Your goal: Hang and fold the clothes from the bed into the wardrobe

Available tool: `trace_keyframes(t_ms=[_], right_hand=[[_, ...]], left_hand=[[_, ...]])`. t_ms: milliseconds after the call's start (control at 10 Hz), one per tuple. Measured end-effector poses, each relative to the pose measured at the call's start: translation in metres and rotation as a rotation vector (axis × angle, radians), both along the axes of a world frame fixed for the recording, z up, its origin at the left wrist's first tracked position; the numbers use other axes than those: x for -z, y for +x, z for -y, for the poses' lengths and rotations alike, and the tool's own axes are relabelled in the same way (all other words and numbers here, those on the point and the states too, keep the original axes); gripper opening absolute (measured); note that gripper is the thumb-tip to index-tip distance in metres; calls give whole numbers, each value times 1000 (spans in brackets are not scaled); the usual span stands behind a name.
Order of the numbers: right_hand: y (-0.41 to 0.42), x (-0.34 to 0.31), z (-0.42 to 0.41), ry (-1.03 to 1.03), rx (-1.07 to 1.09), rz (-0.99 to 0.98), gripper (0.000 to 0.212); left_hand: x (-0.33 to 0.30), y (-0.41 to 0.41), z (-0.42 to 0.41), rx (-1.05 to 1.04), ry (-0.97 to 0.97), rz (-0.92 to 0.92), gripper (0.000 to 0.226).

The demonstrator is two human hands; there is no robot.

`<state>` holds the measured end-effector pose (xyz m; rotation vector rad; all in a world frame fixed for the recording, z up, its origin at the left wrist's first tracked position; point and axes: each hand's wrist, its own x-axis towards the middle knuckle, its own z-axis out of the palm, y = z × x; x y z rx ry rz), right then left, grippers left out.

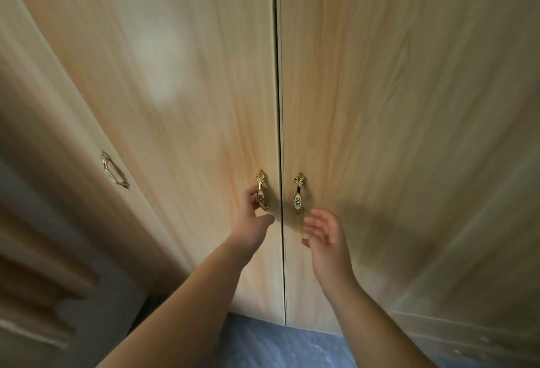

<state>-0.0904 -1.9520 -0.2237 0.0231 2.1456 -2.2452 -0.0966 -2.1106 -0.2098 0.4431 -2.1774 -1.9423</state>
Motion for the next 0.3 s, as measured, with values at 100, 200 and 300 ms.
trace_keyframes(t_ms=[100,200,300], right_hand=[[5,-4,-4,12,5,2,57],[14,-9,-10,10,14,-4,56],[35,-15,-15,18,22,-19,55]], left_hand=[[-6,-3,1,34,50,29,65],[-18,-7,6,82,138,90,64],[-23,10,11,143,146,155,72]])
